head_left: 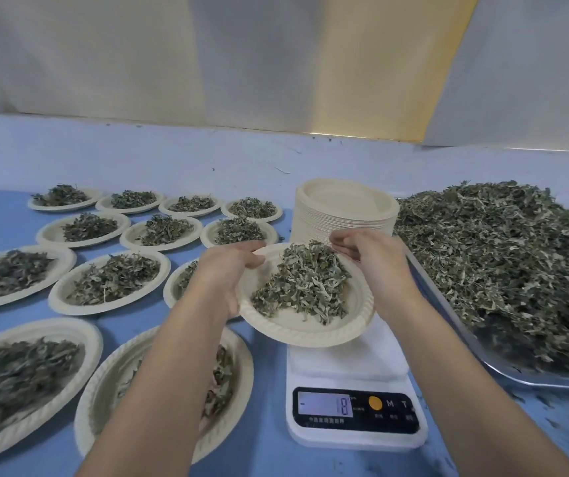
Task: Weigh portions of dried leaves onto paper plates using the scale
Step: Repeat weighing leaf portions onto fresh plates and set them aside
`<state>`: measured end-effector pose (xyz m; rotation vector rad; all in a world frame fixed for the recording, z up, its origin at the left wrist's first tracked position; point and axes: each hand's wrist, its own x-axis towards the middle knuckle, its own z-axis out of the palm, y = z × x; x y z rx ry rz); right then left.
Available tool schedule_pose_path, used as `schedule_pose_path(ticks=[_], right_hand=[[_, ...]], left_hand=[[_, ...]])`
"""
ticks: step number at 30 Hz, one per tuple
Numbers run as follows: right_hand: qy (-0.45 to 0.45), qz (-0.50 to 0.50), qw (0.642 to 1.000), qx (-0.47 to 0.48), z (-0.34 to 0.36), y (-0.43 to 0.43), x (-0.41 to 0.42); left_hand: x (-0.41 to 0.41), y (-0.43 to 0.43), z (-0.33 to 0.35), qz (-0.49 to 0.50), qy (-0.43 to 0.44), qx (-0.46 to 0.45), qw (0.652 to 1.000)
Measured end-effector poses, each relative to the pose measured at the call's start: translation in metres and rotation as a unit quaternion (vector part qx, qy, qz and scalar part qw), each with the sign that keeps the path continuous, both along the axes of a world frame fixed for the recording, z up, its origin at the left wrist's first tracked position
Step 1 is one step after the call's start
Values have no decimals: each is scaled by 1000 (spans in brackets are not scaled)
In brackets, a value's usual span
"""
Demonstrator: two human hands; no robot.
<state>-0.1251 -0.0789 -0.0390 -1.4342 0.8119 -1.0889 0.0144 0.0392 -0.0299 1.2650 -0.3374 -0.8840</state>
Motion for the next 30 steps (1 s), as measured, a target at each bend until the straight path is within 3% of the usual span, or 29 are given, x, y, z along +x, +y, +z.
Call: schedule_pose_path(ticks=[5,13,19,24,30], right_hand=[[53,22,998,-3,14,14,44],[140,140,977,77,20,42,123],[70,231,951,192,17,70,194],[40,221,945,236,15,85,257],[69,199,952,224,5,91,338]], left_hand=[[45,16,10,55,-49,8,997],[130,49,24,231,-29,-3,973],[187,75,26,342,-46,-12,939],[239,96,20,342,-31,14,939],[299,119,3,318,-18,96,943]])
